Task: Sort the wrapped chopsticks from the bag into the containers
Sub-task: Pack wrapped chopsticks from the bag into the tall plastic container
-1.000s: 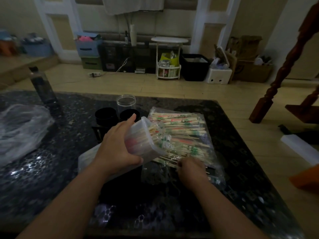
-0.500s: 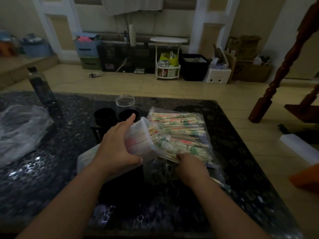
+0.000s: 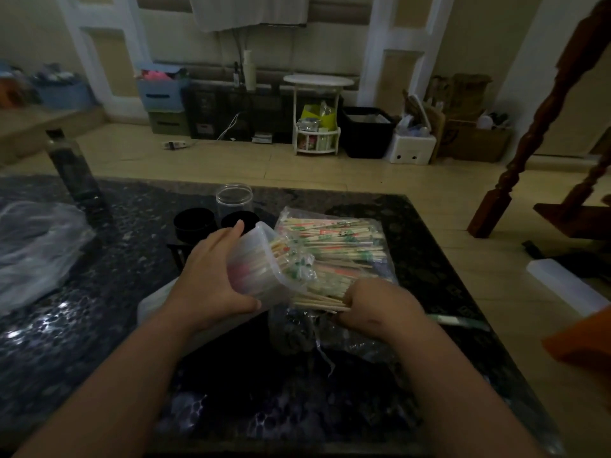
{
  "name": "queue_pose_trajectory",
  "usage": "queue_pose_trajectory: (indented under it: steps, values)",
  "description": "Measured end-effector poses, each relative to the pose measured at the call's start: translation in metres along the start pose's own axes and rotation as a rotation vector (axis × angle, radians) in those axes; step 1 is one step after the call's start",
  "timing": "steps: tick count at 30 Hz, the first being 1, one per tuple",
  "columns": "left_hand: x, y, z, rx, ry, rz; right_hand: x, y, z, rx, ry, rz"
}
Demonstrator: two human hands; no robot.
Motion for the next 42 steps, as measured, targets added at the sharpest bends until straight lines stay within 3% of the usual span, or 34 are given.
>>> queue_pose_trajectory:
  steps: [9,14,19,22,26,35,42]
  values:
    - [-0.001,0.003,-0.001,-0.036,-0.028,0.028,0.018,0.066,-0.025,-0.37,0.116,0.012]
    - [-0.005,0.002,-0.004,-0.023,-0.057,0.022,0.023,0.075,-0.036,-0.745,0.241,0.178]
    - [-0.004,0.003,-0.005,-0.023,-0.055,0.015,0.004,0.077,-0.031,-0.753,0.117,0.615]
    - [-0.005,0.003,-0.005,-0.024,-0.051,0.013,-0.01,0.078,-0.03,-0.767,0.116,1.032]
    - [-0.006,0.002,-0.005,-0.015,-0.048,0.004,-0.021,0.074,-0.029,-0.623,0.032,1.539]
    - [-0.008,-0.001,-0.005,-0.003,-0.058,0.015,-0.018,0.06,-0.026,-0.468,-0.075,1.847]
    - [-0.012,-0.002,-0.005,0.01,-0.076,0.018,0.003,0.052,-0.018,-0.295,-0.006,1.848]
Point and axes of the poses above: each hand's wrist, its own z-axis towards the middle knuckle, its own y-axis out of the back of the hand, x = y × z, the point moved 9 cm from there along z, towards the middle knuckle, and after that the axes turned 9 degrees about -y, right-handed, at the moved point
